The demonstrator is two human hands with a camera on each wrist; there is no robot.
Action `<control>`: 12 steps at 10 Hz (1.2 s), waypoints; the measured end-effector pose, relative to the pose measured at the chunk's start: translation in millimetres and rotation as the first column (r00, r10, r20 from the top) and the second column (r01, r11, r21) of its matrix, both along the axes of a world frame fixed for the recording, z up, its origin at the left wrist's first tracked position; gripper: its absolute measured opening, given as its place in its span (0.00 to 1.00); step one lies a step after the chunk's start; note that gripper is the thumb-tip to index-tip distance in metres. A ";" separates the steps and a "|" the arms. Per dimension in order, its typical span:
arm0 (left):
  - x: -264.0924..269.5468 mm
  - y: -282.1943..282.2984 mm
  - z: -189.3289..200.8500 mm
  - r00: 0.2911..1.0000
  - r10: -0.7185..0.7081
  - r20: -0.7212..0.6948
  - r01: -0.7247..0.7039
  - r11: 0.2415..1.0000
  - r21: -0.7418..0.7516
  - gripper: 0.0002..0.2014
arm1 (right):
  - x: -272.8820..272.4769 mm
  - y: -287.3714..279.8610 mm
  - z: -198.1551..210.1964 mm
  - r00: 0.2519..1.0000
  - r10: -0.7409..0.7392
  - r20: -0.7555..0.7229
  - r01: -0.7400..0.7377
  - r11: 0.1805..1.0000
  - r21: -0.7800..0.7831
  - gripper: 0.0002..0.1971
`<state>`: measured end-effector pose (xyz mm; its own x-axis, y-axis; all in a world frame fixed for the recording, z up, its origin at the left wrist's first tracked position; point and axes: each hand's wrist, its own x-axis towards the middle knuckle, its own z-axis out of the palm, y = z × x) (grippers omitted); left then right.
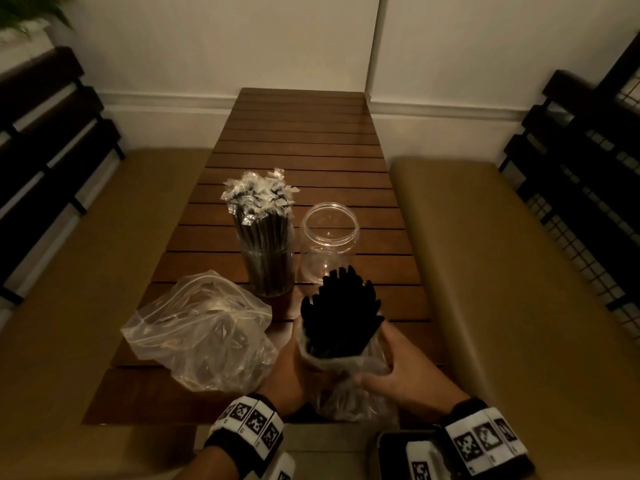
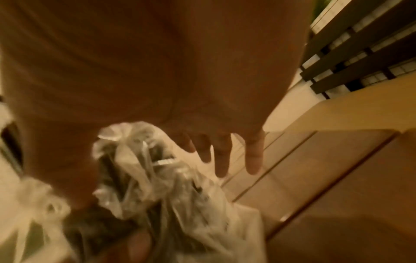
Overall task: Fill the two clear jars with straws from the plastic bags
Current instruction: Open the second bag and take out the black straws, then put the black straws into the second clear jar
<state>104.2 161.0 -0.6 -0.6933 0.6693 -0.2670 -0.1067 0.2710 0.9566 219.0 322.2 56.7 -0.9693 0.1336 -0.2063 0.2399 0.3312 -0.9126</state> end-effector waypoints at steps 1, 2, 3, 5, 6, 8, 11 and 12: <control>0.1 -2.0 -13.7 1.000 -0.005 0.023 0.006 0.998 -0.057 0.43 | -3.1 9.1 -0.3 0.982 -0.180 -0.063 0.184 0.981 0.057 0.68; 5.8 -1.1 -36.0 0.999 0.018 -0.051 -0.023 0.994 -0.106 0.44 | -19.1 -4.3 -5.8 0.957 -0.245 -0.157 0.255 0.966 0.043 0.62; 1.6 -8.9 -52.6 0.986 -0.081 -0.143 0.053 0.981 -0.185 0.45 | -25.3 -14.2 -19.4 0.918 -0.245 -0.311 0.281 0.957 0.073 0.36; 7.3 -17.6 10.3 0.974 -0.138 -0.178 0.143 0.990 0.012 0.42 | -18.8 -11.8 -29.8 0.890 -0.261 -0.375 0.300 0.953 0.048 0.30; 6.8 -23.2 24.9 0.977 -0.005 -0.212 0.022 0.997 0.078 0.59 | -19.2 -8.0 -33.4 0.906 -0.229 -0.354 0.278 0.956 0.093 0.21; -8.2 -11.8 34.5 0.970 -0.032 -0.242 0.072 0.985 0.157 0.67 | -18.0 -11.8 -27.7 0.910 -0.097 -0.403 0.196 0.957 0.212 0.10; -16.1 -7.3 14.9 0.962 -0.033 -0.272 0.044 0.998 0.035 0.57 | -20.2 -11.7 -17.9 0.962 -0.091 -0.258 0.129 0.982 0.137 0.23; -12.3 -6.8 5.1 0.979 -0.029 -0.200 0.045 0.996 0.076 0.43 | -19.6 -17.6 -18.1 0.925 -0.141 -0.353 0.252 0.923 0.292 0.08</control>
<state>91.9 154.2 4.5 -0.7015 0.7090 -0.0713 0.0958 0.1929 0.9765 199.3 304.6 38.6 -0.9218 0.3336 0.1975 0.0457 0.5994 -0.7992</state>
